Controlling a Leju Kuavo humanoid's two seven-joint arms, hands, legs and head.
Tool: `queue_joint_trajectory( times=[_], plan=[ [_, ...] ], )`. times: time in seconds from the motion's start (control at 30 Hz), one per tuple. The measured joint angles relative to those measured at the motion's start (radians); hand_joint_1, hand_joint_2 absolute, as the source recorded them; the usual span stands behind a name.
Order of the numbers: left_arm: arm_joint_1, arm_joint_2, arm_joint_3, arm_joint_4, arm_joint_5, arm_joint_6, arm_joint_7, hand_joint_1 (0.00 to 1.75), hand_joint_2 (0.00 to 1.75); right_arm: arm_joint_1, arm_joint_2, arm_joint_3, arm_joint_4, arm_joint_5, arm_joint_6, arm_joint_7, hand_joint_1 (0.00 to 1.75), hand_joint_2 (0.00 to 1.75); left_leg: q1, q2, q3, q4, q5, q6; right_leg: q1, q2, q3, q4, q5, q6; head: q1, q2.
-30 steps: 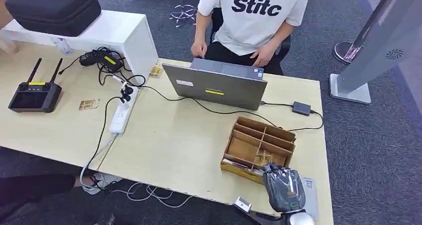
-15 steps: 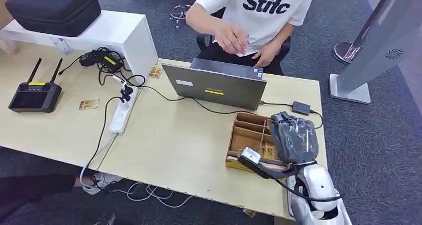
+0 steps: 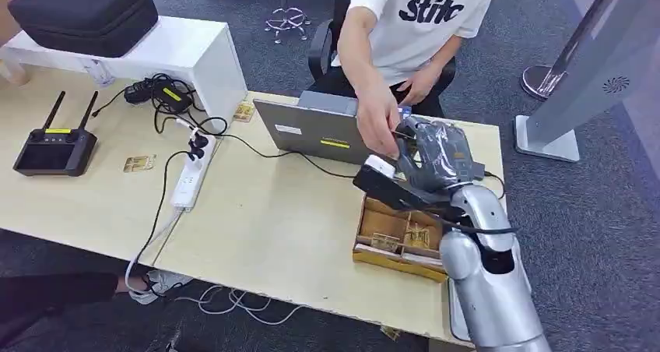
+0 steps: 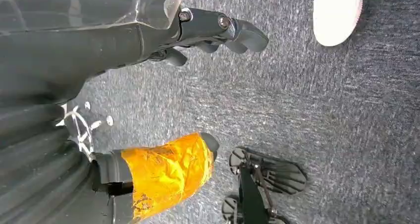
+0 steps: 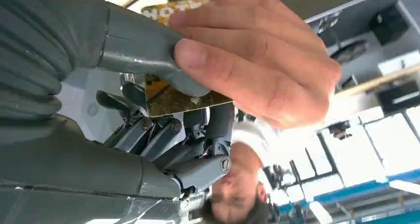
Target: Pass the card to the sensor for recognition and then transmit it.
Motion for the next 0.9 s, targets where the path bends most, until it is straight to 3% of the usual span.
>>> queue_joint_trajectory(
  times=[0.07,0.17,0.3,0.43,0.5,0.6,0.73,0.8,0.9],
  plan=[
    [-0.004,0.001,0.0,0.0,-0.003,-0.001,0.005,0.0,1.75,-0.05,0.017,-0.002,0.055,-0.003,0.0,0.017,0.0,1.75,0.0,-0.001,0.0,0.0,0.001,-0.001,0.0,-0.001,0.0,0.0,0.0,0.0,0.0,0.0],
    [-0.004,0.002,0.0,0.0,-0.008,-0.002,0.006,0.0,1.75,-0.085,0.044,-0.025,0.123,-0.085,-0.012,0.002,0.0,1.75,0.0,-0.003,0.0,0.0,0.002,-0.001,0.0,-0.003,0.0,0.0,0.0,0.0,0.0,0.0],
    [-0.005,0.001,0.0,0.0,-0.014,0.002,0.007,0.0,1.75,-0.078,0.074,-0.155,0.13,-0.506,0.011,-0.071,0.0,1.75,0.0,-0.003,-0.001,0.0,0.001,0.0,0.0,-0.003,-0.001,0.0,0.0,0.0,0.0,0.0],
    [-0.001,0.002,0.0,0.0,-0.029,0.002,0.007,0.0,1.75,-0.07,0.068,-0.409,0.102,-1.023,0.063,-0.149,0.0,1.75,-0.001,-0.005,-0.002,0.001,0.001,0.0,0.0,-0.005,-0.001,-0.002,0.0,0.001,0.0,0.0],
    [-0.001,0.003,0.0,0.0,-0.032,0.0,0.007,0.0,1.75,-0.069,0.048,-0.541,0.101,-1.182,0.092,-0.175,0.0,1.75,-0.001,-0.007,-0.002,0.001,0.001,0.0,0.0,-0.007,0.001,-0.002,0.001,0.002,0.0,0.0],
    [0.003,0.008,0.0,0.0,-0.035,0.0,0.007,0.0,1.75,-0.061,0.018,-0.671,0.101,-1.229,0.101,-0.19,0.0,1.75,-0.002,-0.003,-0.002,0.001,0.0,0.001,-0.001,-0.003,-0.001,-0.003,0.002,0.004,0.0,0.0],
    [-0.006,0.008,0.0,0.0,-0.039,0.0,0.009,0.0,1.75,-0.033,-0.036,-0.825,0.114,-1.275,-0.039,-0.243,0.0,1.75,-0.001,-0.005,-0.001,0.002,0.0,0.001,-0.001,-0.004,-0.002,-0.004,0.001,0.005,0.0,0.0],
    [-0.003,0.008,0.0,0.0,-0.041,-0.004,0.005,0.0,1.75,0.012,-0.123,-0.938,0.218,-1.335,-0.026,-0.287,0.0,1.75,0.001,-0.015,0.001,0.001,0.0,0.003,0.003,-0.014,0.005,-0.007,-0.001,0.006,0.0,0.0],
    [0.005,0.007,0.003,0.0,-0.032,-0.013,-0.008,0.0,1.75,0.146,-0.264,-1.091,0.485,-1.381,0.074,-0.362,0.0,1.75,0.004,-0.028,0.0,0.001,-0.001,0.004,0.005,-0.027,0.015,-0.011,-0.004,0.008,0.005,0.0]
  ],
)
